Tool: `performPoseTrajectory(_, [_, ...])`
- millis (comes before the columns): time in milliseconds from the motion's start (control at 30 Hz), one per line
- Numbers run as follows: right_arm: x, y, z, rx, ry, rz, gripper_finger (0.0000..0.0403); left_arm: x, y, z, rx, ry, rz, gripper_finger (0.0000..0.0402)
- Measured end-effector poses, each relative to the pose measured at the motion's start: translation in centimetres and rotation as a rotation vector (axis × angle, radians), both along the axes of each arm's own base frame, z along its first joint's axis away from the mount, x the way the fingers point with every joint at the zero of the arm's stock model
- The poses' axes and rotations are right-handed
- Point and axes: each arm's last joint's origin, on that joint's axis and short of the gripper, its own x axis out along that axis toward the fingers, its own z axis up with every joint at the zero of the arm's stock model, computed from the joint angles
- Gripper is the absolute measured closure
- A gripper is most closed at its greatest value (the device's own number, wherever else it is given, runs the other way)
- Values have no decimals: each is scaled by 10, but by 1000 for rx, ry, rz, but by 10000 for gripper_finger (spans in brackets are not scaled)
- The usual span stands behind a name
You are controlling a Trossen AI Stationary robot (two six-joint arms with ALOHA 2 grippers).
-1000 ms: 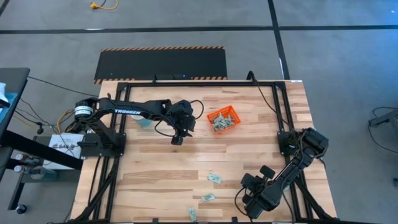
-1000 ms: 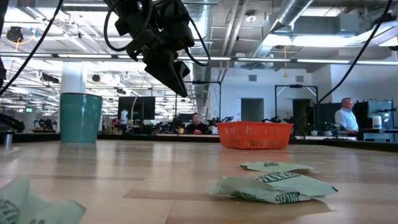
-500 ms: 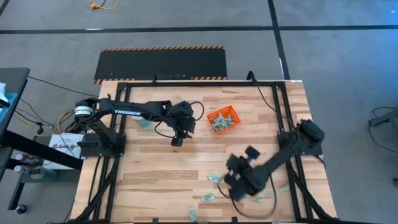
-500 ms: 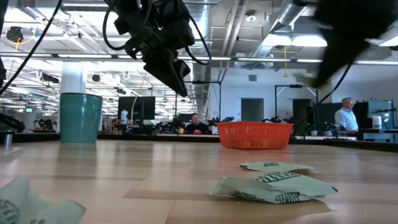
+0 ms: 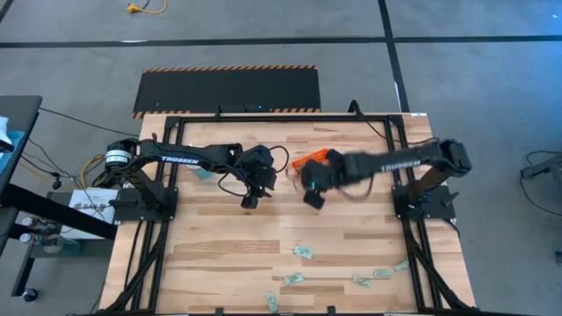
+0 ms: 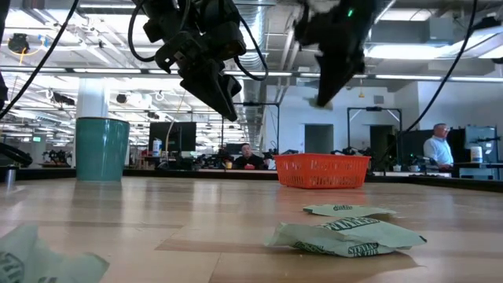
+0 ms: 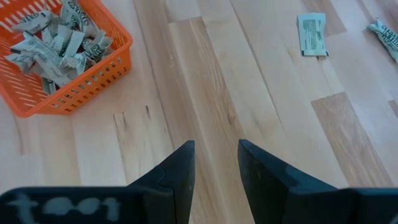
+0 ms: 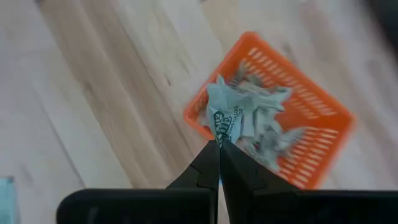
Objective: Pick and place Stevia / Truvia into bins
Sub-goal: Put the stevia packet into the orange bin
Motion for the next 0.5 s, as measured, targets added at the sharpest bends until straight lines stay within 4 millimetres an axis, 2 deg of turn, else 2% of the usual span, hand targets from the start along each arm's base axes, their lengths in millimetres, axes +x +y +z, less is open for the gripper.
performPoseTrajectory(100, [-4,-36,-5,94,-18,-1,401,0,0,0,0,0,0,292])
performPoseTrajectory(200, [-12,-61,-12,100,19,-54,401,0,0,0,0,0,0,292])
performPoseTrajectory(333, [-19,-75,-22,97,55,-67,401,0,0,0,-9,3,11,292])
performPoseTrajectory(500, [-19,-81,-28,111,77,-68,391,2,0,2,-22,-20,31,292])
